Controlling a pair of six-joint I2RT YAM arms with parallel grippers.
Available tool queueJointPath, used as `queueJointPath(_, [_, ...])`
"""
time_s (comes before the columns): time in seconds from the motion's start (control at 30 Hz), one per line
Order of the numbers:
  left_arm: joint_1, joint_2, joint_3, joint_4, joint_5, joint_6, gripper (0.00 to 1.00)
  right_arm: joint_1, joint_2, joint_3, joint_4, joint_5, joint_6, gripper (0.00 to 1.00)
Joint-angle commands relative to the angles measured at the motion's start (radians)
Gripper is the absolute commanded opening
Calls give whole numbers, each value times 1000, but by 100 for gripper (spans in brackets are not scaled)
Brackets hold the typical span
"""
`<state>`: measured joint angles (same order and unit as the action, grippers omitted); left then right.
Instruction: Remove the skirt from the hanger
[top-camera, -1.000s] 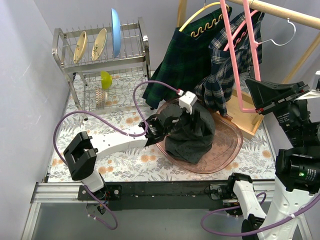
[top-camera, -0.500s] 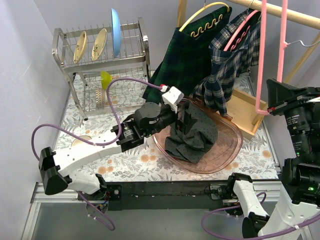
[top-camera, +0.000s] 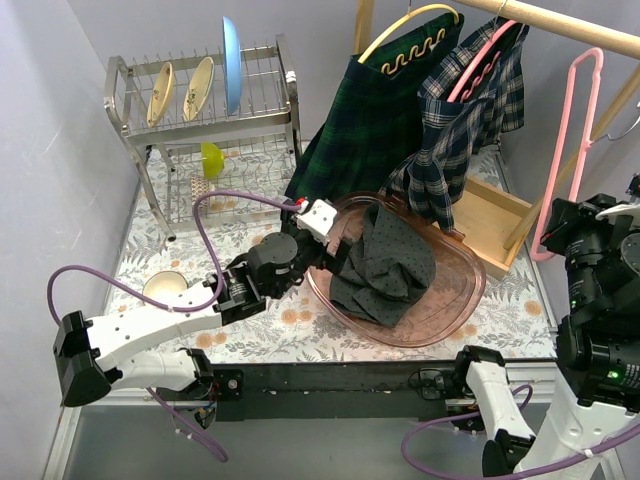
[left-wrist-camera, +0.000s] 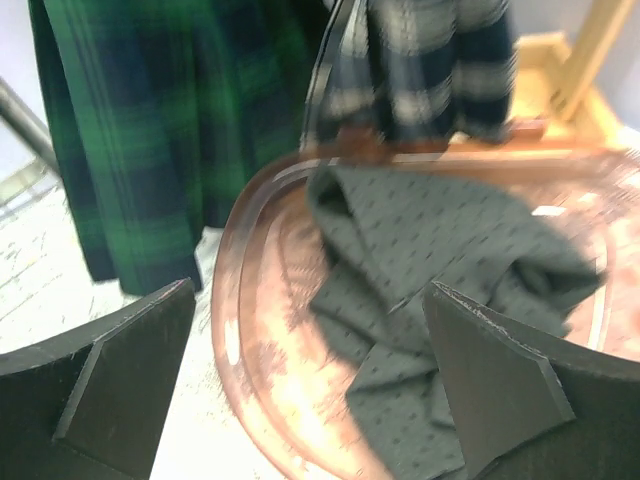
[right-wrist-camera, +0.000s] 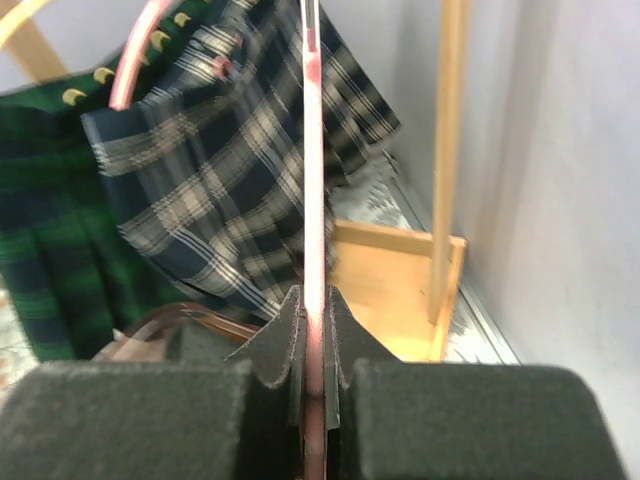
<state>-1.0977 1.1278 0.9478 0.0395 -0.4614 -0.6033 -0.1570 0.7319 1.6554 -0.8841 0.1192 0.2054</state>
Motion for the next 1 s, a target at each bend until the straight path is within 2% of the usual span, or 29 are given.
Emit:
queueJointPath(0.0, [-11,-42,-27,85,-91,33,98,-4,0,-65,34,57,-31,1])
queueJointPath(0.3, [-30,-66,-86,137,-149,59,98,-3,155,-77,125,-13,-18,1])
queueJointPath(0.5, [-67,-49,-83,140,-186,66,98,-4,346,71,125,-64,-34,1])
queueJointPath(0.7, [-76,-52,-75,137,-189,70,98,-3,465,187,135,-46,-58,1])
queueJointPath(0.97, [-83,-56,-80,137,-164,57,98,-4,538,227,168,23,-49,1])
